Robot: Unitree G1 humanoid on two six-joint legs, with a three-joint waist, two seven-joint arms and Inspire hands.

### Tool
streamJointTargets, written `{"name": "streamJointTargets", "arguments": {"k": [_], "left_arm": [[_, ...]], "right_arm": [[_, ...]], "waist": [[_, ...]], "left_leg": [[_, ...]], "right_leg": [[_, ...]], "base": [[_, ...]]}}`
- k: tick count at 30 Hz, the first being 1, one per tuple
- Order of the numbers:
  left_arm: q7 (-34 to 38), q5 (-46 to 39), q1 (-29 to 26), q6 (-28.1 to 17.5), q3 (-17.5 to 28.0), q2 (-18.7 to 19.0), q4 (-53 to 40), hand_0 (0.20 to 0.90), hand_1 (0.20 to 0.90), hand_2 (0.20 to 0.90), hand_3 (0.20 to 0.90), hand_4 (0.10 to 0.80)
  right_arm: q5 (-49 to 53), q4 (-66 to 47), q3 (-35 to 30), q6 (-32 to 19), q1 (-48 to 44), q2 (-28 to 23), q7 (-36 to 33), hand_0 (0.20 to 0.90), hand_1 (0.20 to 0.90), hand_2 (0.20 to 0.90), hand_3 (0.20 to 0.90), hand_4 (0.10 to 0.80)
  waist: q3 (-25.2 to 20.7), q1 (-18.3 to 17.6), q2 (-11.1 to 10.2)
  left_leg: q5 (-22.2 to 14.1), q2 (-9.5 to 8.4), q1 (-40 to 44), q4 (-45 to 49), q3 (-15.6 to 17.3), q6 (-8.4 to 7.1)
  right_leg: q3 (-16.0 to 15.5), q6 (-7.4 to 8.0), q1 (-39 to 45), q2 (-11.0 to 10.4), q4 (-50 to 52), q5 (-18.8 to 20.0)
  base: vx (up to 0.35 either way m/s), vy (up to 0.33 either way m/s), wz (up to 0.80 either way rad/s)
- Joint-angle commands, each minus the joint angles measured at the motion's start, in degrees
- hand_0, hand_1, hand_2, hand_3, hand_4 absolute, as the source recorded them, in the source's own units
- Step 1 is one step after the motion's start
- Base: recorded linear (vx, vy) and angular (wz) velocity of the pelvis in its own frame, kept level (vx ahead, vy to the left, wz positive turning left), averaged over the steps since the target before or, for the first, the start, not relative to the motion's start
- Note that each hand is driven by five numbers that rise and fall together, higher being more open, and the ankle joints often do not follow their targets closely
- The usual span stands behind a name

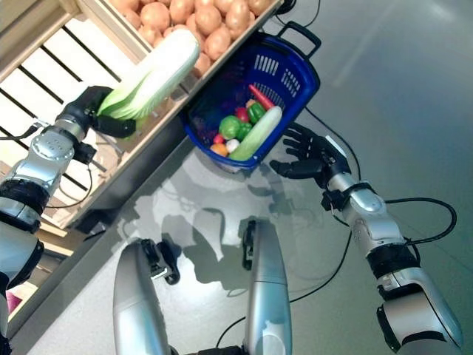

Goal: Put vegetables into the basket

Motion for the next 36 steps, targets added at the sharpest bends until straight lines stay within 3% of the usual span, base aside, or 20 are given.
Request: {"name": "streamJointTargets", "arguments": {"k": [1,9,16,18,23,29,36], "left_arm": [[1.0,-7.8,-0.9,-7.6,6.3,1.7,-3.9,0.3,0.3,0.3,0.3,0.4],[0.6,-12.2,8.8,-7.6,12.3,-2.2,-9.9,0.3,0.3,0.3,0.3,0.4],[1.2,-12.5,14.9,-7.5,14.1,-6.4,-14.4,0.3,0.3,0.3,0.3,0.4],[1.2,-12.9,16.6,-8.1,14.3,-7.6,-15.6,0.3,0.3,0.3,0.3,0.4],[2.2,-9.7,22.1,-8.8,14.8,-12.3,-19.4,0.3,0.3,0.3,0.3,0.4],[2.4,-5.1,29.1,-6.7,14.3,-19.0,-25.0,0.3,0.3,0.3,0.3,0.4],[2.0,-2.1,34.5,-4.2,12.4,-23.3,-29.4,0.3,0.3,0.3,0.3,0.4]], "right_arm": [[2.3,-0.5,-4.0,-5.6,-2.7,2.8,1.6,0.9,0.9,0.9,0.9,0.8],[0.1,-1.8,-3.9,-5.1,0.7,8.0,1.6,0.9,0.9,0.9,0.9,0.8],[0.1,-4.2,-3.1,-5.4,3.1,13.5,-0.3,0.9,0.9,0.9,0.9,0.8],[1.5,-5.0,-3.1,-6.8,4.4,15.9,-0.6,0.9,0.9,0.9,0.9,0.8],[5.1,-7.1,-3.6,-8.0,8.2,22.0,0.6,0.9,0.9,0.9,0.9,0.8],[10.5,-7.6,-2.3,-6.1,10.8,27.7,3.1,0.9,0.9,0.9,0.9,0.8],[15.4,-8.8,-1.4,-3.0,11.9,30.6,5.4,0.9,0.9,0.9,0.9,0.8]], "waist": [[-4.7,0.1,1.3],[-8.2,1.4,1.6],[-11.0,2.8,1.6],[-12.1,3.1,1.6],[-14.7,3.7,2.1],[-20.2,4.8,2.8],[-23.6,5.9,2.6]], "left_leg": [[2.0,0.62,6.0,-7.5,0.0,-0.15],[3.3,-1.11,14.8,-15.9,1.2,0.16],[5.3,-2.62,22.0,-24.4,1.5,0.2],[8.3,-2.92,24.0,-29.1,2.4,0.5],[12.3,-4.12,31.6,-39.4,4.5,-0.26],[17.1,-6.71,42.7,-52.5,6.3,-1.16],[20.4,-8.52,49.4,-62.6,6.4,-1.47]], "right_leg": [[-1.1,-0.32,9.9,-4.0,-7.3,2.8],[-2.6,-0.36,18.1,-4.0,-14.4,3.8],[-4.8,-0.12,25.3,-3.7,-21.8,5.6],[-6.0,-0.51,27.5,-3.1,-25.9,8.0],[-7.9,0.08,35.1,-0.6,-36.2,10.6],[-9.4,0.02,47.3,4.5,-52.7,14.4],[-10.3,1.27,54.3,6.7,-63.7,18.6]], "base": [[0.067,0.026,-0.01],[0.078,0.011,-0.01],[0.048,-0.036,0.05],[0.001,-0.059,0.02],[0.124,-0.061,-0.02],[0.189,-0.076,-0.1],[0.131,-0.062,-0.05]]}}
